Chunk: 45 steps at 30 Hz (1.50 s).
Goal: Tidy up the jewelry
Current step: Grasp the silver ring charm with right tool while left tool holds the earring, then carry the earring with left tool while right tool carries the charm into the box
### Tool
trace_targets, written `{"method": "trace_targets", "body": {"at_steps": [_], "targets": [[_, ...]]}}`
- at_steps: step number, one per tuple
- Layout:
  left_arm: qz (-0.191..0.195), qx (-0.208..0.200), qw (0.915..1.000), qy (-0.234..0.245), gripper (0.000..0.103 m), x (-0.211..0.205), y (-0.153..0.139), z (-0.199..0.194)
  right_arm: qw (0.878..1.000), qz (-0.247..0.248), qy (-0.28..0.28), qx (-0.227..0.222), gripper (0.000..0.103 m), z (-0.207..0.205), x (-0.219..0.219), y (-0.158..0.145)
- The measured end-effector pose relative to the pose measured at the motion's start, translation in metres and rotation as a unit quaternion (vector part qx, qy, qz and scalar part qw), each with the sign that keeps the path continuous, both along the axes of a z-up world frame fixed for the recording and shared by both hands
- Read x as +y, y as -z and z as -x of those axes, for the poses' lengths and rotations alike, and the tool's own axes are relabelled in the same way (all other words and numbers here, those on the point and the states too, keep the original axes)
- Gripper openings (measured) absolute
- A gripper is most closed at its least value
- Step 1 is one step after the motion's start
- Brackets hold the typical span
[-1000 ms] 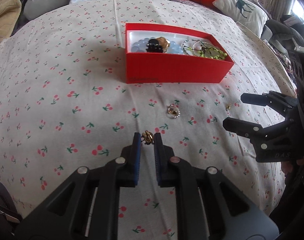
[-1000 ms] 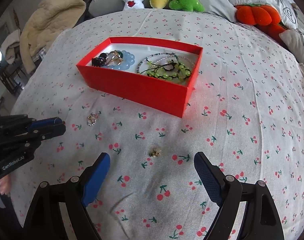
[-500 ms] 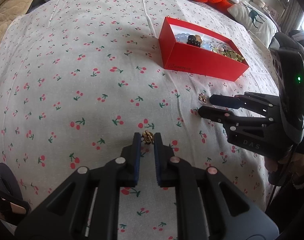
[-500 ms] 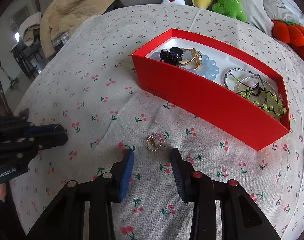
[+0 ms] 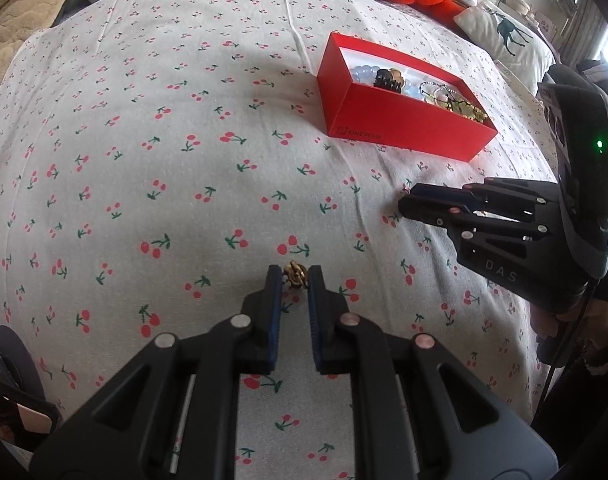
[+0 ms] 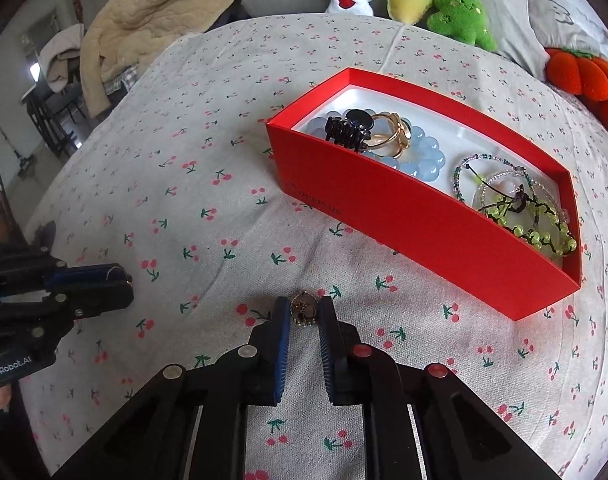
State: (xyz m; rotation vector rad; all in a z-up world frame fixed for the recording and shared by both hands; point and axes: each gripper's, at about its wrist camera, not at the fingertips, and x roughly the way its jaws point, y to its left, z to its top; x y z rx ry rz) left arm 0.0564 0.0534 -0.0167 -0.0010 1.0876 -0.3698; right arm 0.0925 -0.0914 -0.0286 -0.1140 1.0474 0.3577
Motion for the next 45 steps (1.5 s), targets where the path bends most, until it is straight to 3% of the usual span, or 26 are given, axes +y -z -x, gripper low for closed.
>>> {"method": "trace_targets", "body": {"at_steps": [12, 26, 34, 45], "targets": [[0.014, -0.019, 0.9997, 0.000, 0.014, -0.005, -0.017, -0.004, 0.999, -0.037, 0.002, -0.012, 0.014, 0.019, -0.024, -0.041], [0.040, -0.072, 0.9963, 0.026, 0.014, -0.045, -0.052, -0.034, 0.993, -0.061, 0.092, -0.031, 0.014, -0.002, -0.075, -0.081], [0.040, -0.083, 0.9955, 0.023, 0.014, -0.080, -0.061, -0.069, 0.982, -0.094, 0.163, -0.009, 0.014, -0.025, -0.111, -0.079], [0.037, -0.058, 0.9976, -0.007, 0.014, -0.093, -0.049, -0.125, 0.975, -0.136, 0.175, 0.005, 0.015, -0.057, -0.127, -0.068]]}}
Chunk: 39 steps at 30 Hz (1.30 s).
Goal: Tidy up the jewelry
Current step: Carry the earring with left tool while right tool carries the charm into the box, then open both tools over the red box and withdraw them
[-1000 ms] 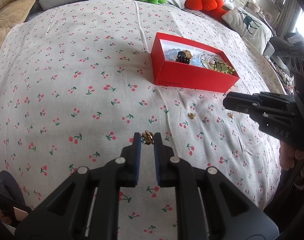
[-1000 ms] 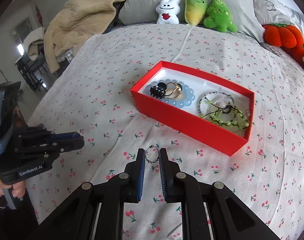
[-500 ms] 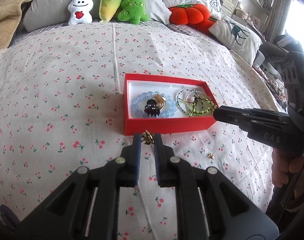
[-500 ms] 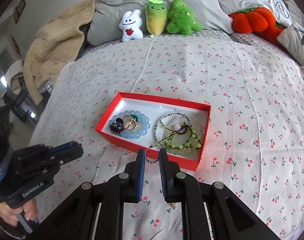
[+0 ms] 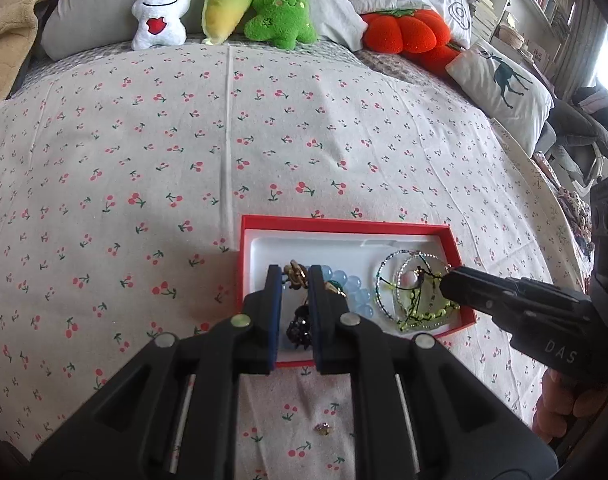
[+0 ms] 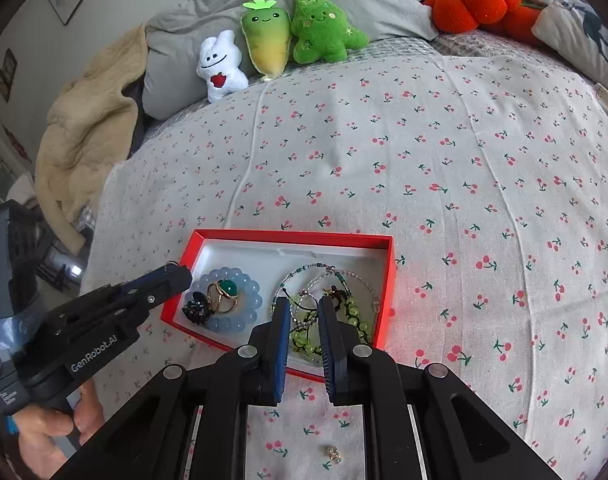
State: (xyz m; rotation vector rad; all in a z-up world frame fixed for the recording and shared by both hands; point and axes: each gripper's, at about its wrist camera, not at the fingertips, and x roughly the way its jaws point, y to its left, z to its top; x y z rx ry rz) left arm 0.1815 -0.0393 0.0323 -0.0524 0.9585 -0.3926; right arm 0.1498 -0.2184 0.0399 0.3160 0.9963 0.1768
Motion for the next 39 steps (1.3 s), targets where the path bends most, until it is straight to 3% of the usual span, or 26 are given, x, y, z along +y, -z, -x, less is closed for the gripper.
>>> {"method": "trace_targets", "body": {"at_steps": [7, 9, 11, 14, 15, 16, 23, 28, 39], "targets": [[0.027, 0.021, 0.9994, 0.006, 0.016, -0.004, 0.008, -0.009, 1.000, 0.000, -0.002, 0.008, 0.016, -0.010, 0.000, 0.009], [0.029, 0.021, 0.9993, 0.006, 0.033, -0.004, 0.005, -0.007, 1.000, -0.008, -0.002, -0.005, 0.018, -0.010, -0.002, 0.005], [0.031, 0.015, 0.9994, 0.003, 0.039, -0.001, 0.000, -0.002, 1.000, -0.015, 0.001, -0.008, 0.020, -0.010, -0.003, 0.001], [0.027, 0.007, 0.9996, 0.001, 0.047, 0.001, -0.009, 0.007, 1.000, -0.014, 0.004, -0.013, 0.038, -0.005, -0.005, -0.005], [0.023, 0.004, 0.9997, -0.001, 0.053, 0.002, -0.012, 0.011, 1.000, -0.014, 0.006, -0.015, 0.059, -0.002, -0.005, -0.007], [0.018, 0.002, 0.9998, -0.004, 0.055, 0.003, -0.015, 0.016, 1.000, -0.016, 0.010, -0.020, 0.067, 0.002, -0.007, -0.010], [-0.017, 0.004, 0.9997, -0.018, 0.083, 0.014, -0.018, 0.055, 1.000, 0.002, 0.008, -0.025, 0.069, 0.032, -0.008, -0.022], [-0.045, 0.028, 0.9982, -0.027, 0.087, 0.023, -0.004, 0.083, 0.999, 0.033, 0.009, -0.022, 0.083, 0.056, -0.004, -0.019], [-0.100, 0.026, 0.9944, -0.021, 0.091, 0.033, 0.040, 0.131, 0.990, 0.126, -0.059, 0.003, 0.083, 0.102, 0.028, 0.024]]}}
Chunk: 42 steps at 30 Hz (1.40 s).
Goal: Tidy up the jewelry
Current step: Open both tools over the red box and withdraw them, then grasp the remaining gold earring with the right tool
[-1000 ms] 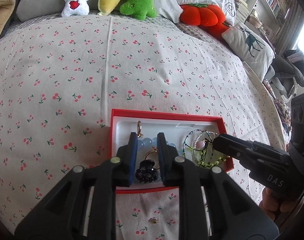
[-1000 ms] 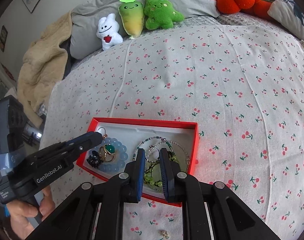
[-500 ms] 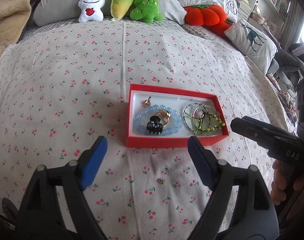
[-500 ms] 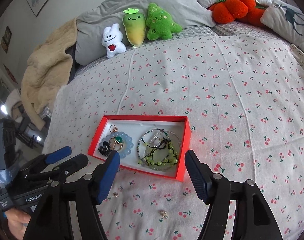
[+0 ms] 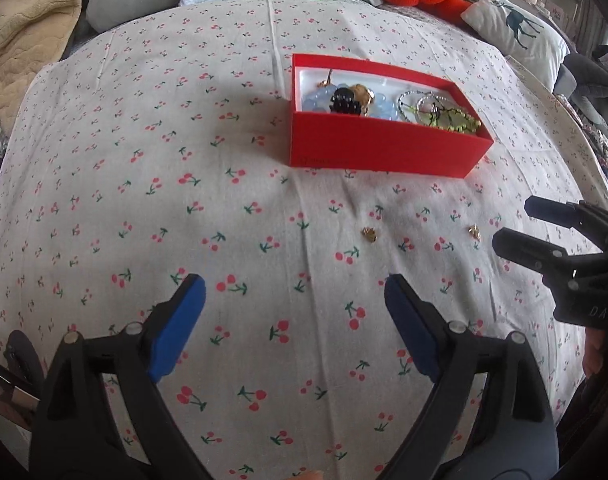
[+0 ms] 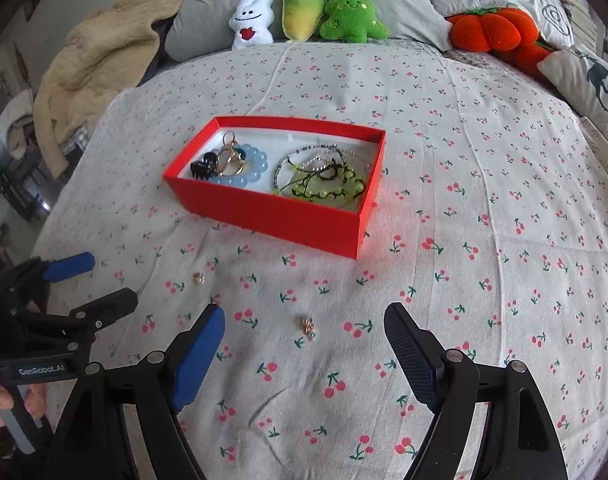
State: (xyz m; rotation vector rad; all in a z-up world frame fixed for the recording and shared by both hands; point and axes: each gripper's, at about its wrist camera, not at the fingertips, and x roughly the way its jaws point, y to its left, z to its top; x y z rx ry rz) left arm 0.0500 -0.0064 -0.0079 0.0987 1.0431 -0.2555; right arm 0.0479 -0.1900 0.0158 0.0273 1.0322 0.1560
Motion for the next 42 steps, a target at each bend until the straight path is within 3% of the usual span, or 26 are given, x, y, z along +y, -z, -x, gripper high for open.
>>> {"method": "trace_targets", "body": {"at_steps": [6, 9, 25, 30, 38, 42], "targets": [[-0.009, 0.013, 0.9994, 0.031, 0.091, -0.001, 0.020, 0.013, 0.999, 0.027, -0.028, 0.026, 0.083, 0.018, 0.004, 0.031], [-0.023, -0.002, 0.9987, 0.045, 0.091, -0.006, 0.023, 0.018, 0.999, 0.030, -0.033, 0.029, 0.083, 0.022, 0.003, 0.038], [-0.009, -0.018, 0.9983, 0.054, 0.091, -0.013, 0.024, 0.012, 0.998, 0.038, -0.046, 0.004, 0.085, 0.018, 0.004, 0.042], [0.005, -0.014, 0.9984, 0.054, 0.085, -0.012, 0.023, 0.010, 0.999, 0.032, -0.042, 0.003, 0.084, 0.010, 0.003, 0.042], [0.006, -0.007, 0.9984, 0.056, 0.083, -0.012, 0.024, 0.008, 0.998, 0.052, -0.039, -0.002, 0.063, -0.001, 0.009, 0.042], [0.002, -0.005, 0.9984, 0.056, 0.083, -0.013, 0.025, 0.008, 0.997, 0.062, -0.039, -0.007, 0.046, -0.002, 0.009, 0.042]]}}
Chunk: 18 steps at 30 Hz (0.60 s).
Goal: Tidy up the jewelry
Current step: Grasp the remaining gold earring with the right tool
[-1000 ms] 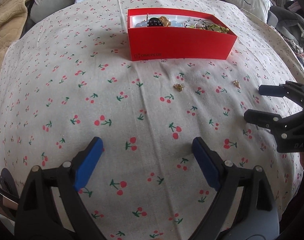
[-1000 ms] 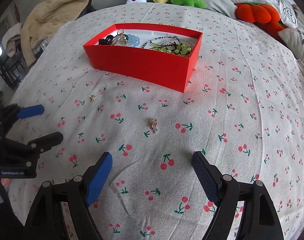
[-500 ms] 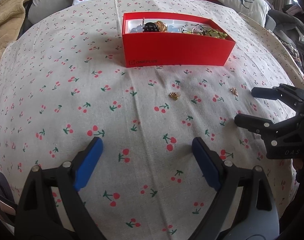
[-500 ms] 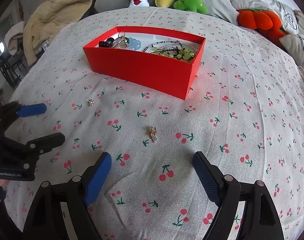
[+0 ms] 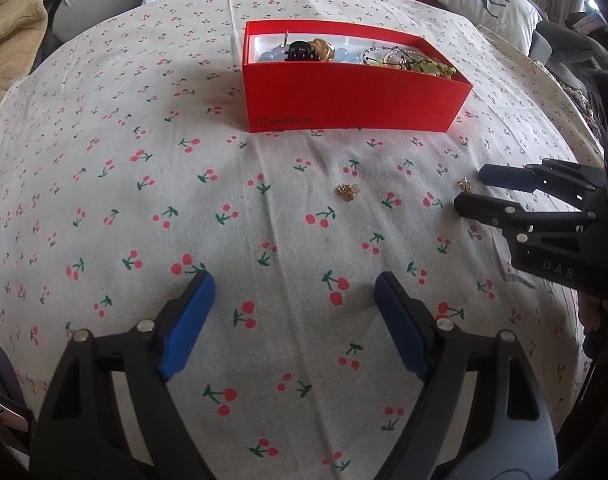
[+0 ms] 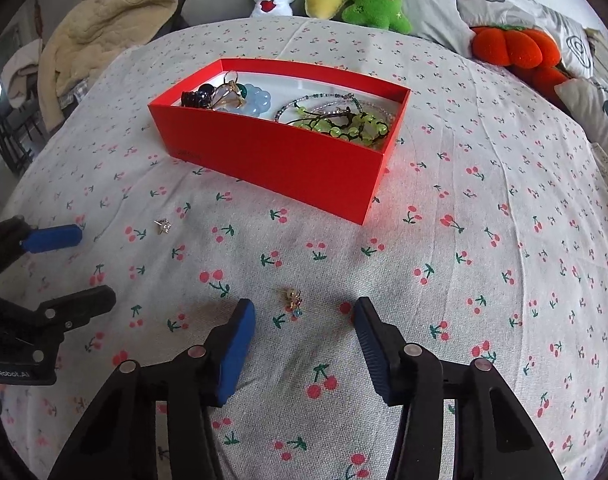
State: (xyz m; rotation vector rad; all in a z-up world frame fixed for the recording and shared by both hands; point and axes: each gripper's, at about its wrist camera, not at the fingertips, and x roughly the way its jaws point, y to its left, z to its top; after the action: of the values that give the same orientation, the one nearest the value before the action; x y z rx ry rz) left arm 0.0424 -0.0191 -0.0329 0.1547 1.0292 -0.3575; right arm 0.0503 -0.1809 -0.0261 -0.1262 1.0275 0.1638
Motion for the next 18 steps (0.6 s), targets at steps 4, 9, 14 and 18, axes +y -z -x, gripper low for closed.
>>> {"method": "trace_targets", "body": {"at_steps": [4, 9, 14, 18], "targets": [[0.003, 0.001, 1.0000, 0.002, 0.082, 0.001, -0.001, 0.000, 1.000, -0.002, -0.007, 0.002, 0.023, -0.003, 0.001, 0.001], [0.011, 0.003, 0.9999, 0.002, 0.073, 0.007, -0.004, -0.001, 1.000, -0.009, -0.010, 0.011, 0.010, -0.008, 0.004, 0.001], [0.038, 0.011, 0.9992, -0.003, 0.057, 0.014, -0.007, -0.003, 1.000, -0.023, -0.004, 0.019, 0.007, -0.010, 0.000, -0.001], [0.063, 0.018, 0.9978, 0.005, 0.040, 0.013, -0.012, -0.007, 0.999, -0.030, -0.001, 0.019, 0.007, -0.007, -0.002, -0.004]]}}
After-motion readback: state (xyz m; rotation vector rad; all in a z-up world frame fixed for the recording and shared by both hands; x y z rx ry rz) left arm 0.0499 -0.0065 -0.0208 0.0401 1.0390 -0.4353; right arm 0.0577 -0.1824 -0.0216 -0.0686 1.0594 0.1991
